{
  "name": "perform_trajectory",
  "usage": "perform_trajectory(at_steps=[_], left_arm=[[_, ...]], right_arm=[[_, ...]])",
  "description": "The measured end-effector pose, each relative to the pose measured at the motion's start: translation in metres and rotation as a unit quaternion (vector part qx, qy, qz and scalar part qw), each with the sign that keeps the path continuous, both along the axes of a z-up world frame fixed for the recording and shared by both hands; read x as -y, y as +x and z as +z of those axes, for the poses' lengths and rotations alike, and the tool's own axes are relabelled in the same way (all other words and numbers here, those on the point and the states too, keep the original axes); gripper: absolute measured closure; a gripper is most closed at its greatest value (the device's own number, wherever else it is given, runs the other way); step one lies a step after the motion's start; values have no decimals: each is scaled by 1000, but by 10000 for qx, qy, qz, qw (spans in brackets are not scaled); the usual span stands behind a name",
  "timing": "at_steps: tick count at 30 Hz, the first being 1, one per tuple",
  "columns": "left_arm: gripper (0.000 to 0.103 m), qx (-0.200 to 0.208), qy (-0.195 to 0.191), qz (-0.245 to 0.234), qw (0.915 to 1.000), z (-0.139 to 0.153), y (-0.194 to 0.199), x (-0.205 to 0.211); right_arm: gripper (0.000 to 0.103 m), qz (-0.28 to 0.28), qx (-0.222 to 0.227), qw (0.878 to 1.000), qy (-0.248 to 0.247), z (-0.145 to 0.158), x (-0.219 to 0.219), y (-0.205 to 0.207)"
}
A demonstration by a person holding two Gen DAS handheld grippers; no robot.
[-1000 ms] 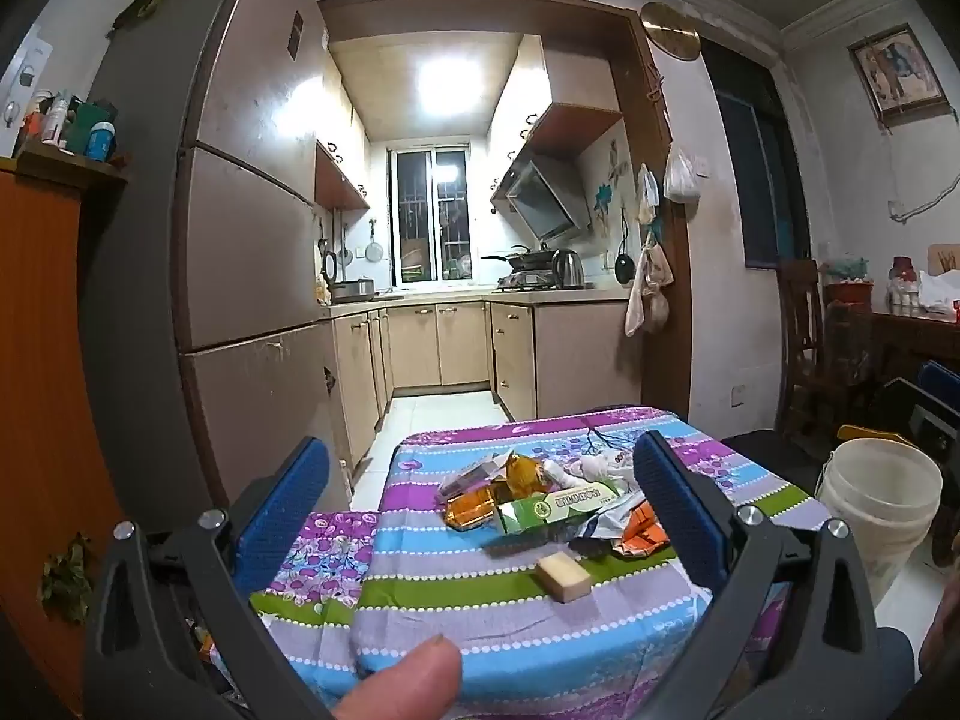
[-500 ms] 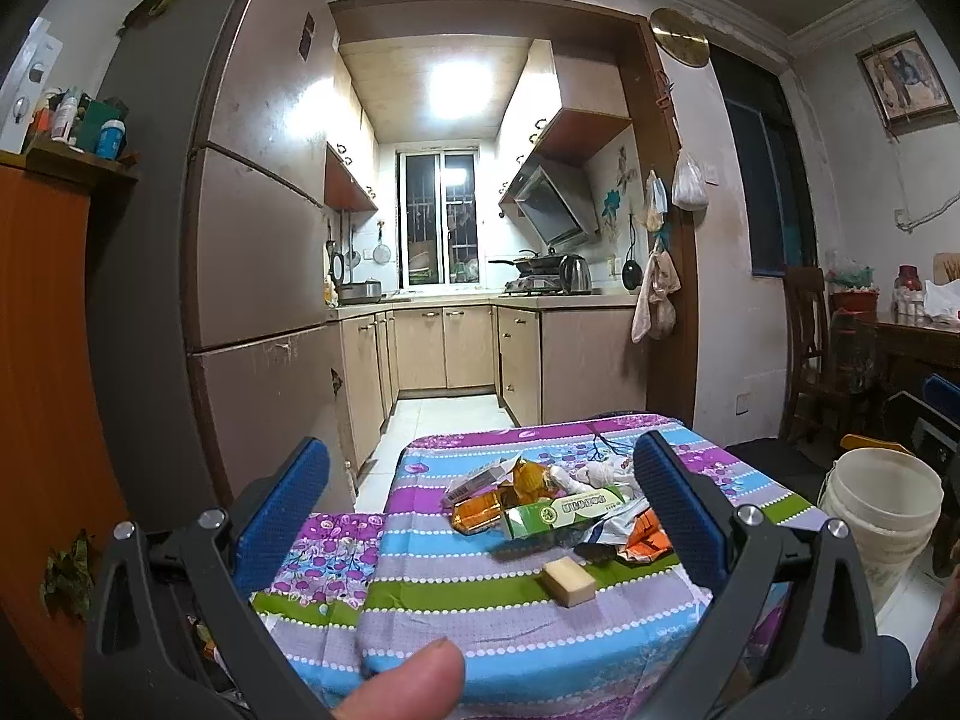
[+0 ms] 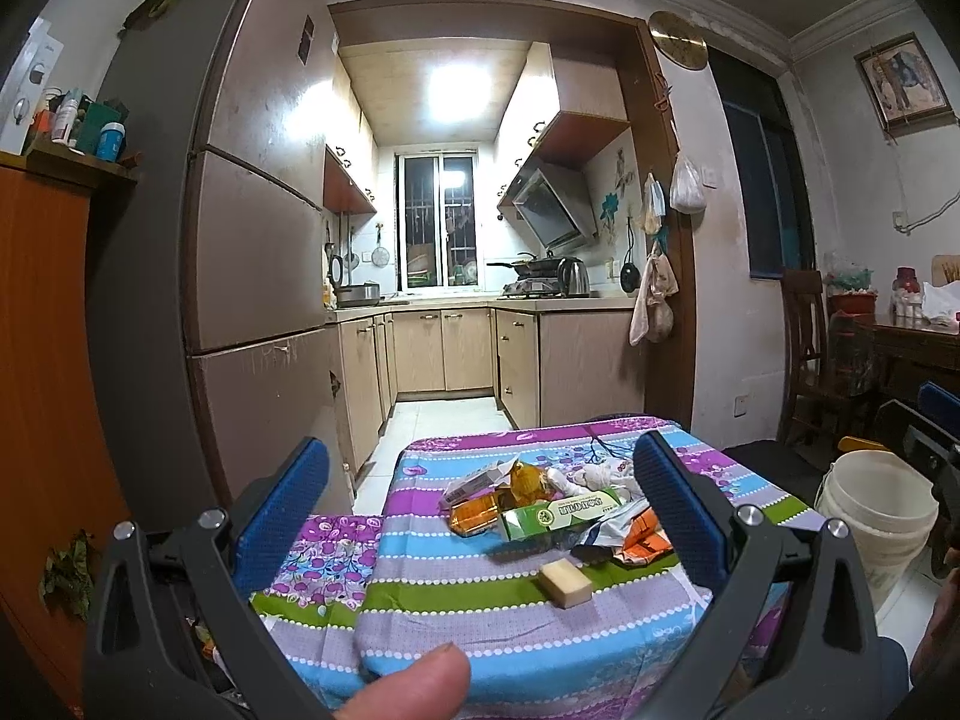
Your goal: Collect trash
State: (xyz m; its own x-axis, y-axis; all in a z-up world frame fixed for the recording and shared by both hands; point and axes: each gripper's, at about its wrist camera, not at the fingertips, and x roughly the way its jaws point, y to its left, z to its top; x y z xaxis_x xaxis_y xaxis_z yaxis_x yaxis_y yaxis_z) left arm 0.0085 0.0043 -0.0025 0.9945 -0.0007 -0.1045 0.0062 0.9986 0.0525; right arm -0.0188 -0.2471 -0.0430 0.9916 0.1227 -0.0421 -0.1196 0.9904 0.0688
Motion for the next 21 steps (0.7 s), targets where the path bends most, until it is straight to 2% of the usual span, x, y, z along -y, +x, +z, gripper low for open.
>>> perform_trajectory(at_steps=[21], left_arm=[[5, -62, 42, -28, 10000, -1, -2, 8]], right_arm=[[4, -60, -40, 10000, 53, -1, 5, -1]])
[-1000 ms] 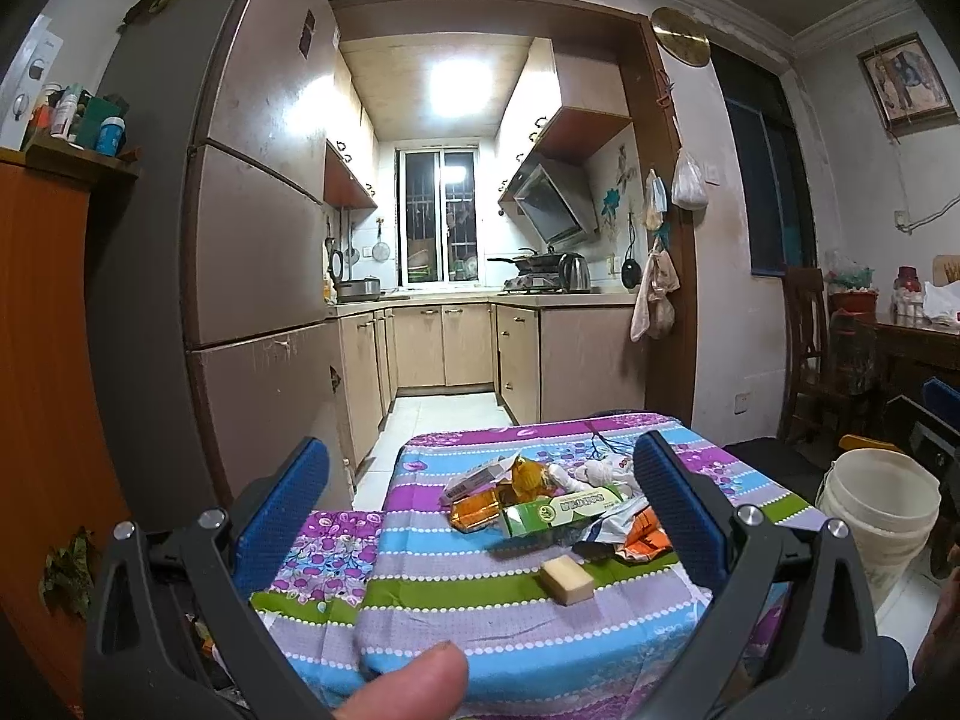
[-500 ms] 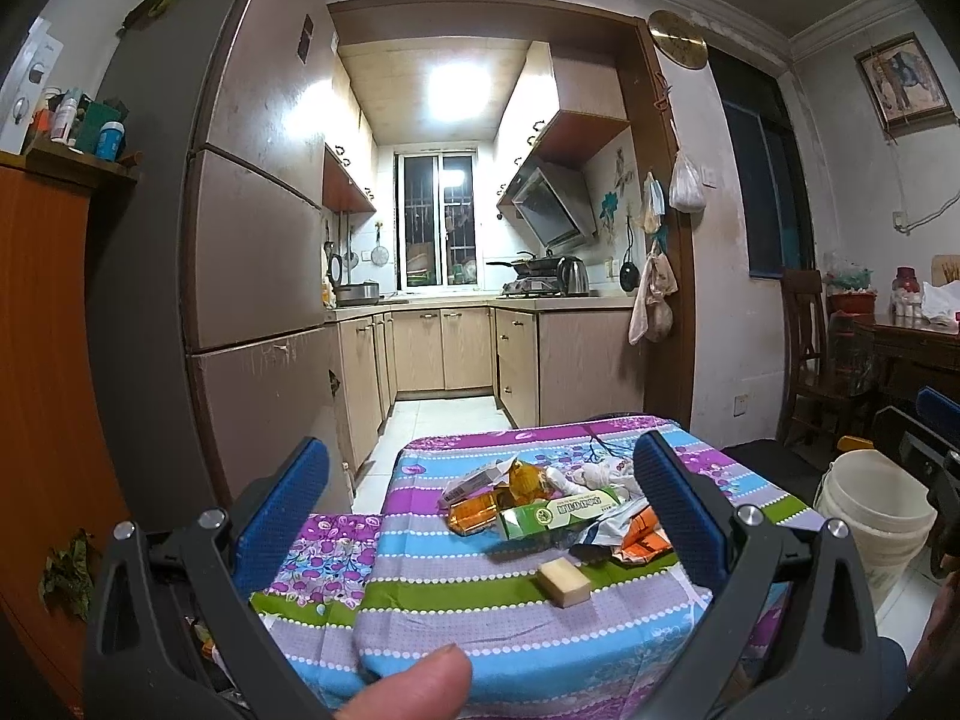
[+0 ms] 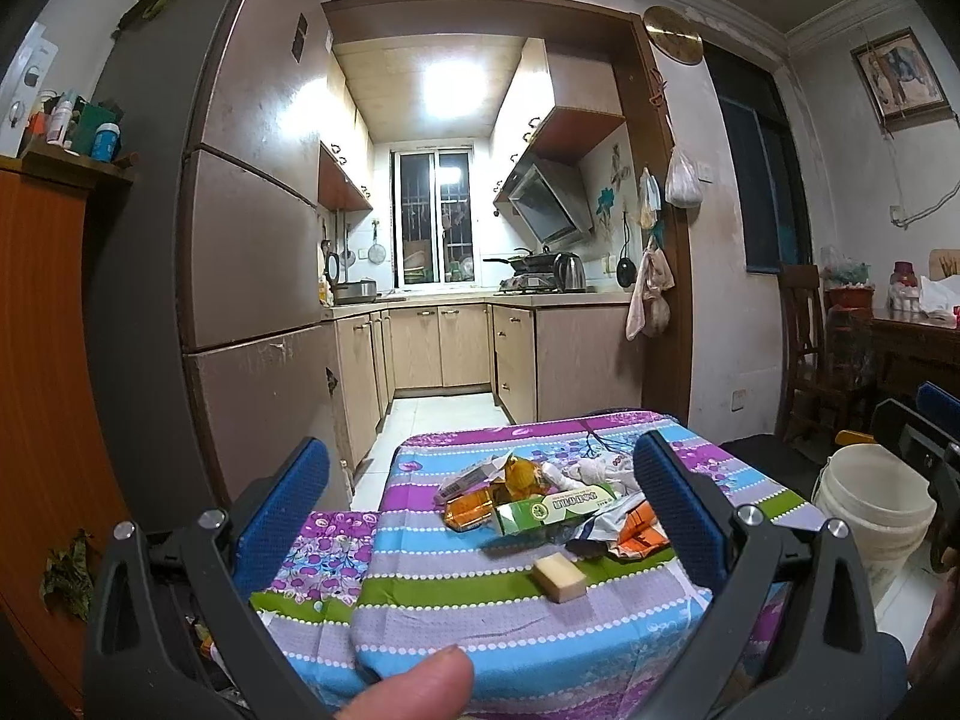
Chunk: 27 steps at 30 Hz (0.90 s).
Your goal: Collect trash
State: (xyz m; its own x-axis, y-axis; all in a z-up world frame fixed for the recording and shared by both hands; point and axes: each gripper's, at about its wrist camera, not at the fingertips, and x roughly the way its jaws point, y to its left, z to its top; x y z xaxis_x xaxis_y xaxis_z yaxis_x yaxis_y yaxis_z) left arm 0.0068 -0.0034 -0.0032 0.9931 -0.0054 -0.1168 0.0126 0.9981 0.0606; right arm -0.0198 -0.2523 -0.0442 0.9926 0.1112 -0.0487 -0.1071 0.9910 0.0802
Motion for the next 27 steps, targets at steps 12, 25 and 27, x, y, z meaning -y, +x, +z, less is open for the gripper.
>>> perform_trajectory(at_steps=[12, 25, 27], left_arm=[[5, -33, 23, 6, 10000, -3, 1, 2], [5, -66, 10, 0, 10000, -5, 3, 1], [5, -60, 14, 4, 10000, -5, 3, 1]], right_arm=[[4, 2, -20, 10000, -5, 0, 0, -1], [4, -7, -29, 10000, -17, 1, 2, 0], [4, -9, -34, 10000, -19, 2, 3, 1]])
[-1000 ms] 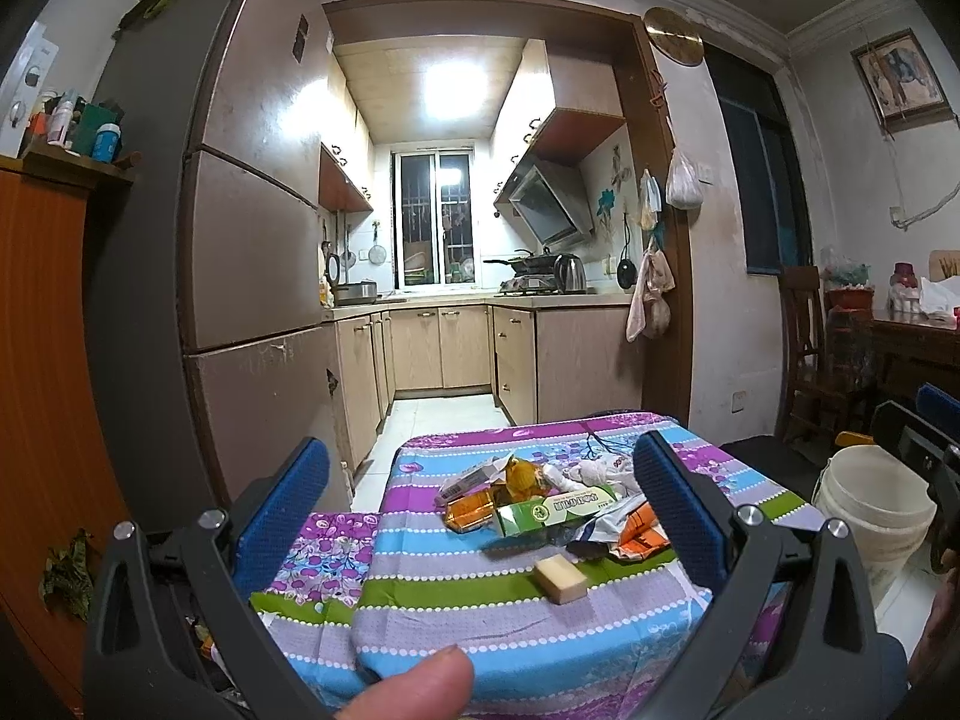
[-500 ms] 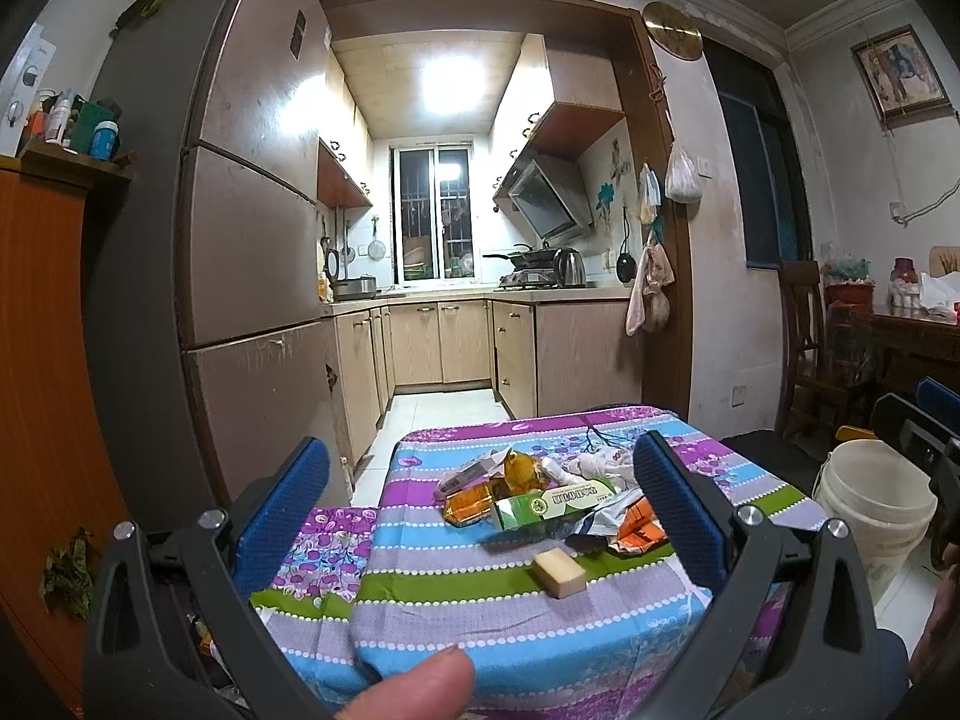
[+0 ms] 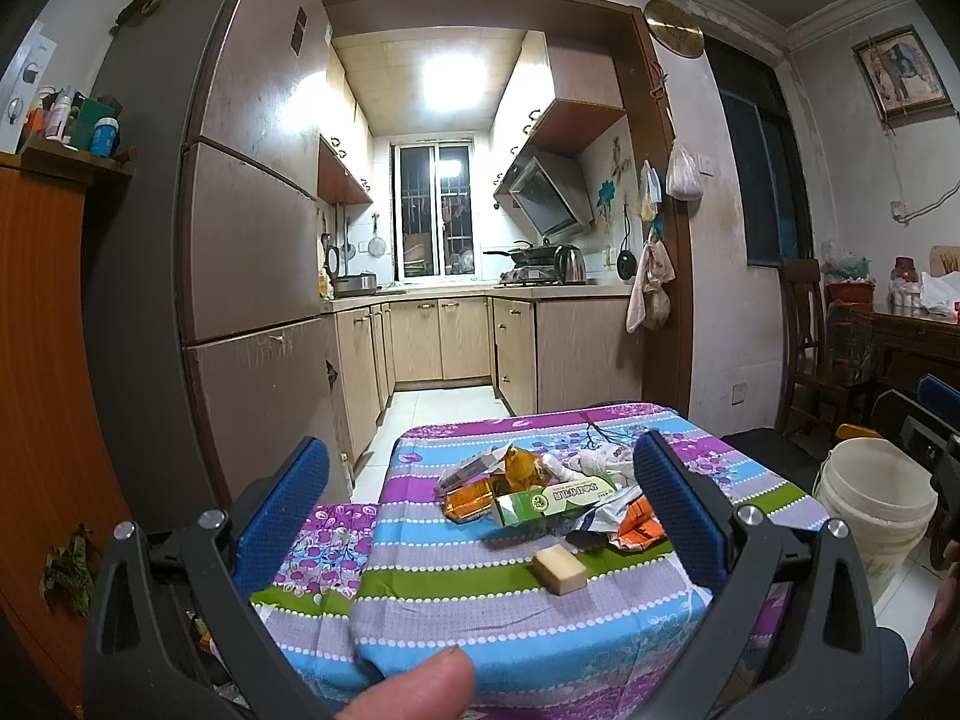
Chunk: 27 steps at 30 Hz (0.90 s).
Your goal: Collect trash
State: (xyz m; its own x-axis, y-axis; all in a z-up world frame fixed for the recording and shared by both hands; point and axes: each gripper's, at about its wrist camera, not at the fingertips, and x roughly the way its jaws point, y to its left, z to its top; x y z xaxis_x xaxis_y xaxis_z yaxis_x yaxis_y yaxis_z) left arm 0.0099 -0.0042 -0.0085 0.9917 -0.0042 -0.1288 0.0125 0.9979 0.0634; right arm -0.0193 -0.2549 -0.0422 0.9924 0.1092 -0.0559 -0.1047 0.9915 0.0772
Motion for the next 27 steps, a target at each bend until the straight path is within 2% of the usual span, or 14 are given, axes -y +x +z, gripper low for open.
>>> perform_trajectory(at_steps=[7, 9, 11, 12, 13, 15, 17, 18, 19, 22, 27], left_arm=[[5, -49, 42, -100, 9999, -1, 7, -2], [5, -142, 88, -316, 9994, -4, 21, -8], [5, -301, 430, -300, 9982, -12, 51, -17], [5, -516, 664, -328, 9959, -16, 71, -21], [5, -840, 864, -473, 9916, -21, 97, -28], [5, -1186, 1010, -575, 9861, -28, 143, -44], [11, -1486, 1126, -934, 9780, -33, 172, -50], [13, -1752, 1179, -1303, 9687, -38, 190, -50], [14, -1841, 1205, -1485, 9641, -41, 199, -49], [14, -2082, 1304, -2108, 9461, -52, 225, -42], [14, -2170, 1555, -2703, 9250, -66, 252, -18]], right_arm=[[4, 88, -109, 9999, -34, -2, 1, 6], [4, 341, -485, 9981, -189, -10, -3, 24], [4, 619, -912, 9932, -369, -26, -9, 46], [4, 774, -1069, 9905, -393, -33, -13, 56], [4, 967, -1242, 9866, -428, -42, -20, 68], [6, 1438, -1582, 9753, -560, -63, -40, 98], [19, 1771, -1994, 9623, -536, -83, -57, 135], [30, 1891, -2171, 9563, -515, -94, -66, 152], [36, 1957, -2298, 9518, -539, -101, -72, 167], [36, 2036, -2512, 9443, -611, -116, -89, 205], [36, 2106, -2810, 9343, -616, -137, -105, 254]])
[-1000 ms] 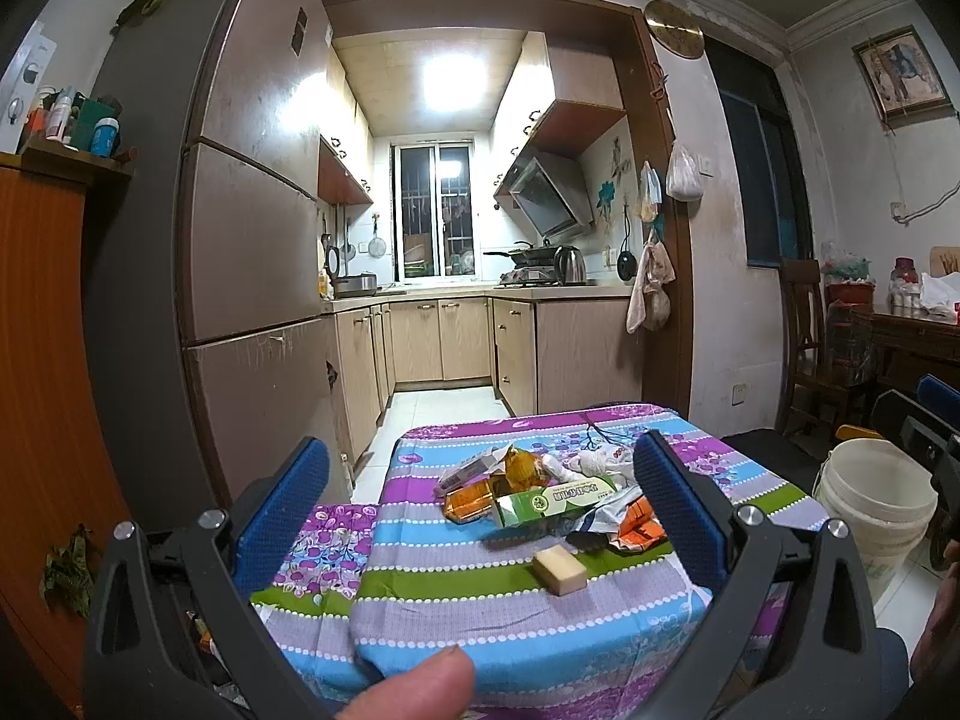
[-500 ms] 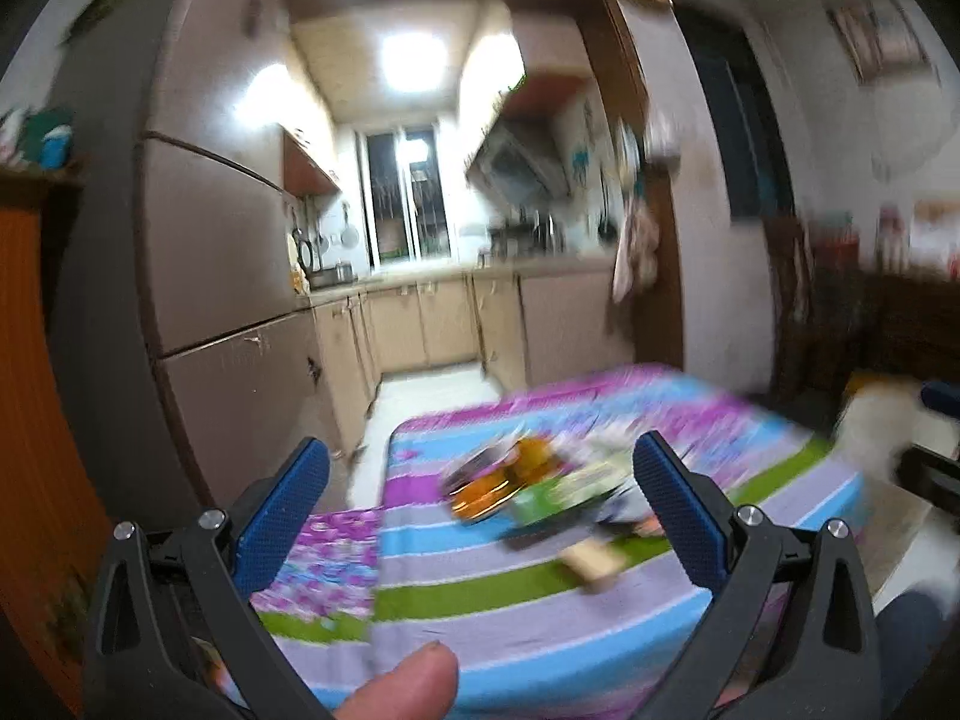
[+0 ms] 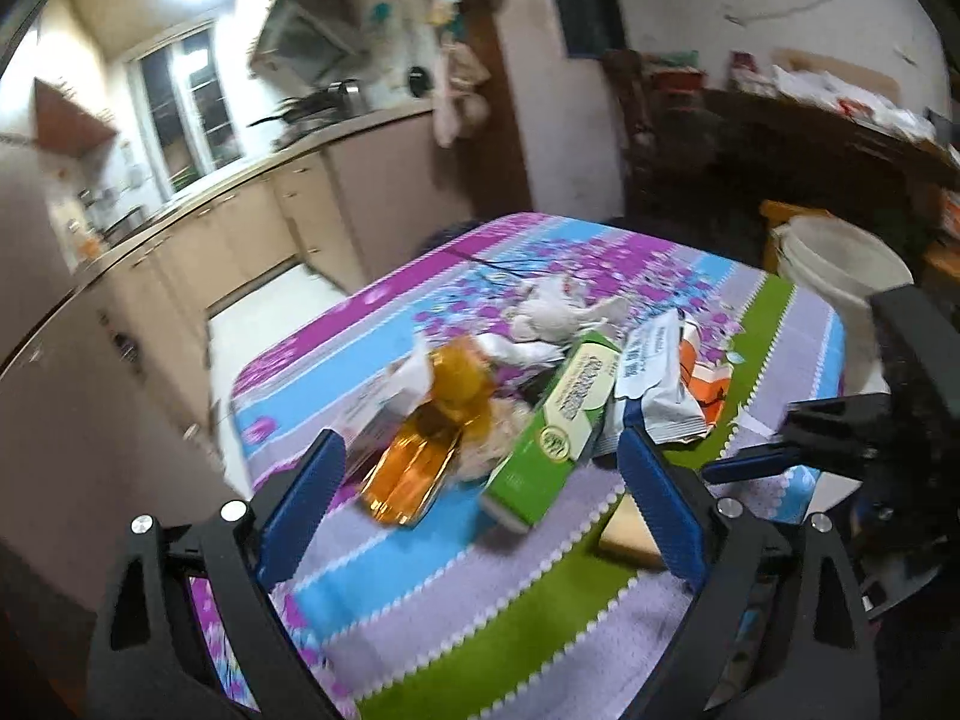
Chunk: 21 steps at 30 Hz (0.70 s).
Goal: Collect trash
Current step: 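Grasp the cream sponge with the right tool while the left tool grasps the green toothpaste box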
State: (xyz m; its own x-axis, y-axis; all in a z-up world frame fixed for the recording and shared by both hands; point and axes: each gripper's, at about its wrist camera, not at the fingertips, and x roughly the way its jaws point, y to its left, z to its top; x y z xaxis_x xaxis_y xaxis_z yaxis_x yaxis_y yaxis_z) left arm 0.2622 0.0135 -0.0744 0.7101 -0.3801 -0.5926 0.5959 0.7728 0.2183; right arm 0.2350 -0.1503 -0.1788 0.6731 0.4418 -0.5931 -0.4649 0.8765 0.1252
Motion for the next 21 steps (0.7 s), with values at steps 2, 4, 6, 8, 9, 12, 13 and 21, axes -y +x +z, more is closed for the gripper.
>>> perform_trajectory(at_steps=[2, 4, 6, 8, 9, 12, 13, 21], left_arm=[[14, -40, 132, -290, 9995, -8, 8, 10], [14, -115, 255, -513, 9983, -16, 18, 19], [17, -192, 336, -698, 9968, -22, 27, 28], [26, -258, 470, -878, 9947, -28, 33, 39], [32, -322, 511, -989, 9933, -31, 36, 44], [39, -428, 733, -1211, 9890, -44, 42, 58], [39, -435, 789, -1261, 9879, -47, 43, 60], [49, -460, 1484, -1516, 9762, -75, 48, 88]], right_arm=[[37, 29, -109, 9999, -5, -10, -4, 10], [54, 27, -189, 9998, -71, -18, -8, 15], [70, -87, -177, 9998, -98, -21, -7, 15], [70, -158, -141, 9998, 36, -17, 4, 9], [71, -192, -82, 9997, 113, -13, 11, 2], [71, -306, 20, 9990, 320, -2, 32, -21], [71, -341, 18, 9988, 364, -1, 38, -26], [71, -665, -75, 9955, 664, -1, 71, -42]])
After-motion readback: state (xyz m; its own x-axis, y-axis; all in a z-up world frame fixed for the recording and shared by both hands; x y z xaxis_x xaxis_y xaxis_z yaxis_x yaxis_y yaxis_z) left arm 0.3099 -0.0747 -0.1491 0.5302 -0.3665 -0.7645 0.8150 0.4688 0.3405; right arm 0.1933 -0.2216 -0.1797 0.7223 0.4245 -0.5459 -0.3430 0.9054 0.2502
